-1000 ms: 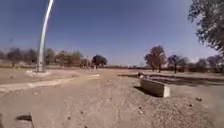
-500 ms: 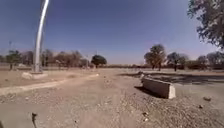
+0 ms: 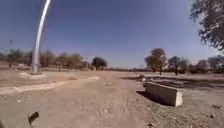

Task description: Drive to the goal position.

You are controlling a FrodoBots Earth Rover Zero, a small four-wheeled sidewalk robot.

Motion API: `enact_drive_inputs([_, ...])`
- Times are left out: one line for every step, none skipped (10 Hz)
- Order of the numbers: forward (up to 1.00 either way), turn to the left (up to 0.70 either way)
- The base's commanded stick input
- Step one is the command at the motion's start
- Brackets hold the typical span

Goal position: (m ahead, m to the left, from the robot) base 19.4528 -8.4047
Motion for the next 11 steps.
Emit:
enact_drive_inputs([0.50, 0.00])
enact_drive_inputs([0.50, 0.00])
enact_drive_inputs([0.50, 0.00])
enact_drive_inputs([0.50, 0.00])
enact_drive_inputs([0.50, 0.00])
enact_drive_inputs([0.50, 0.00])
enact_drive_inputs([0.50, 0.00])
enact_drive_inputs([0.50, 0.00])
enact_drive_inputs([0.50, 0.00])
enact_drive_inputs([0.50, 0.00])
enact_drive_inputs([0.50, 0.00])
